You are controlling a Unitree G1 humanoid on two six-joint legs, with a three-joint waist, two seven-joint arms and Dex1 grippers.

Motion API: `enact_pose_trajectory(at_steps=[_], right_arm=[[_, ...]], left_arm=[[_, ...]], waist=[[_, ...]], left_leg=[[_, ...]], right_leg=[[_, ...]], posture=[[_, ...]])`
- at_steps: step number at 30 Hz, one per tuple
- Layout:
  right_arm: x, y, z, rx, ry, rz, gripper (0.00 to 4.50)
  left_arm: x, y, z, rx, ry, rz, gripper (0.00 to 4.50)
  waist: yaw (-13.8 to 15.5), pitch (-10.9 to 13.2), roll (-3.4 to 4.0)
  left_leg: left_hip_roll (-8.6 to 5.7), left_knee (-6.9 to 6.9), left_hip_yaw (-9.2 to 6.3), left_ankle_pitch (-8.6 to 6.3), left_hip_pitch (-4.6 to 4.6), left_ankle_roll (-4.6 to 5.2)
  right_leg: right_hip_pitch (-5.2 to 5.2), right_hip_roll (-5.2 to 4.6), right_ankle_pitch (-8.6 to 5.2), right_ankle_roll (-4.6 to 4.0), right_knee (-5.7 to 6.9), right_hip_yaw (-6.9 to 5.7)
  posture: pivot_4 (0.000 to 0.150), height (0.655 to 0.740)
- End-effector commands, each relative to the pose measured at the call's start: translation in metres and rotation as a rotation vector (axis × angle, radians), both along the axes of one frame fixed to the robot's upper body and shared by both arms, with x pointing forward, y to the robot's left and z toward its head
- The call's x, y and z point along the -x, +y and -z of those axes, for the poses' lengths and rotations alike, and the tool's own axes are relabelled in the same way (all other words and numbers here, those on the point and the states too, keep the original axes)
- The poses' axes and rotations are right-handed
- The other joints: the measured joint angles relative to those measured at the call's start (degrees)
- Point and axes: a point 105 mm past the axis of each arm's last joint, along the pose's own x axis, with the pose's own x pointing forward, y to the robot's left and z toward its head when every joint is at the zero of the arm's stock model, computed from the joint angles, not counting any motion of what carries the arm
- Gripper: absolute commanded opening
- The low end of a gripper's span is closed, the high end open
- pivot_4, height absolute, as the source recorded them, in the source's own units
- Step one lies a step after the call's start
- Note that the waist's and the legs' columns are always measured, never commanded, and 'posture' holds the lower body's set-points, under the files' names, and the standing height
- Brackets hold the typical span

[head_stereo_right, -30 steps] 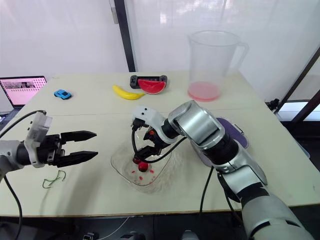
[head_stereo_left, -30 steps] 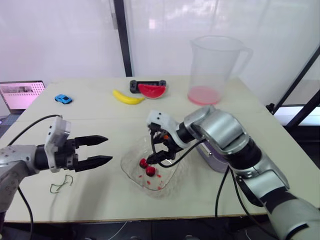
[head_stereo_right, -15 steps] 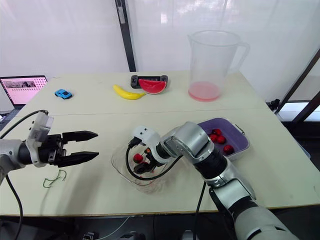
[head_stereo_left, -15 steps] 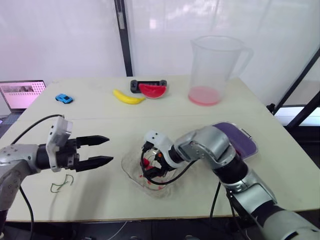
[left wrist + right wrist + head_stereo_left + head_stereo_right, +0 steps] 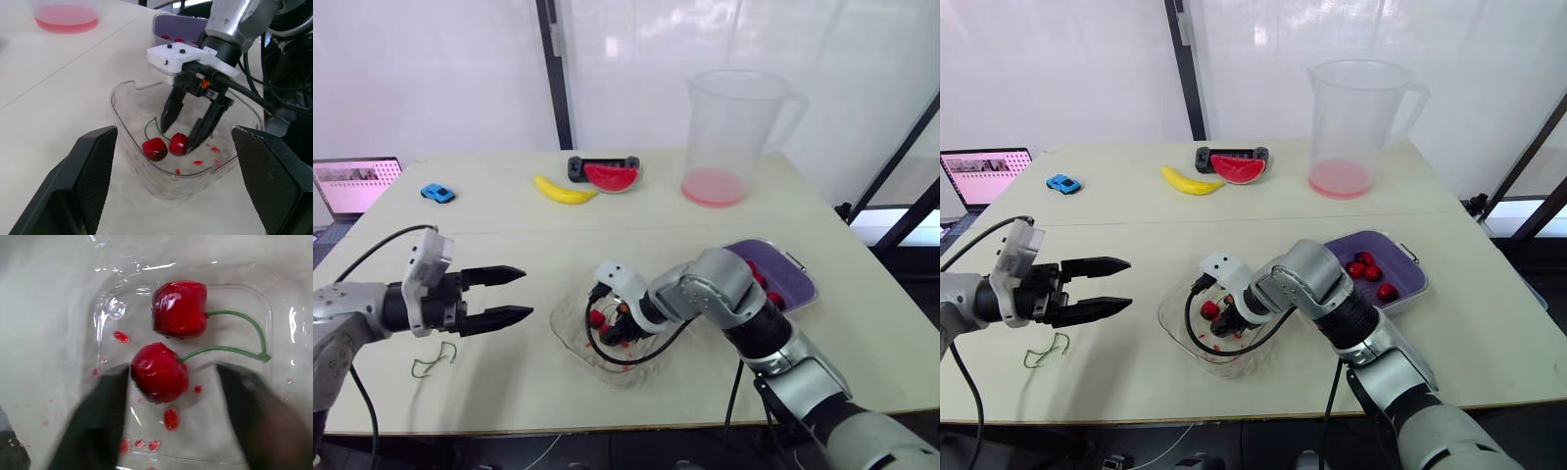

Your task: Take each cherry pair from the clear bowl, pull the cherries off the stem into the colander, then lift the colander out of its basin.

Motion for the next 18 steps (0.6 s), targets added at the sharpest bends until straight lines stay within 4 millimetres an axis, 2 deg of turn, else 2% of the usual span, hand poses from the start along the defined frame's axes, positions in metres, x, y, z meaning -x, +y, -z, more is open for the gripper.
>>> enact_pose_trajectory(at_steps=[1, 10, 14, 18], right_arm=[[0.004, 0.005, -0.002, 0.017, -0.018, -0.035, 1.22], [0.008, 0.004, -0.005, 0.055, -0.065, -0.089, 1.22], [0.008, 0.005, -0.036, 0.047, -0.277, -0.259, 1.22], [0.001, -0.011, -0.073, 0.019, -0.498, -0.37, 1.22]], left_arm=[[0.001, 0.0, -0.01, -0.018, -0.049, 0.005, 3.91], [0.001, -0.001, -0.01, -0.016, -0.051, 0.002, 3.91], [-0.001, -0.001, -0.012, 0.005, -0.044, -0.006, 3.91], [-0.01, 0.0, -0.022, 0.074, -0.034, -0.046, 3.91]], waist=[[0.0, 0.0, 0.0], [0.01, 0.0, 0.0], [0.18, 0.01, 0.02], [0.2, 0.01, 0.0]], left_leg=[[0.0, 0.0, 0.0, 0.0, 0.0, 0.0], [0.0, 0.0, 0.0, 0.0, 0.0, 0.0], [0.0, 0.03, -0.02, 0.0, -0.02, 0.0], [-0.02, 0.06, -0.04, -0.01, -0.03, 0.01]], right_leg=[[0.0, 0.0, 0.0, 0.0, 0.0, 0.0], [0.01, 0.0, 0.0, 0.0, 0.0, -0.01], [0.01, -0.01, 0.0, 0.0, -0.01, -0.02], [0.05, 0.0, -0.01, 0.01, -0.03, -0.09]], posture=[[0.15, 0.74], [0.15, 0.74], [0.15, 0.74], [0.15, 0.74]])
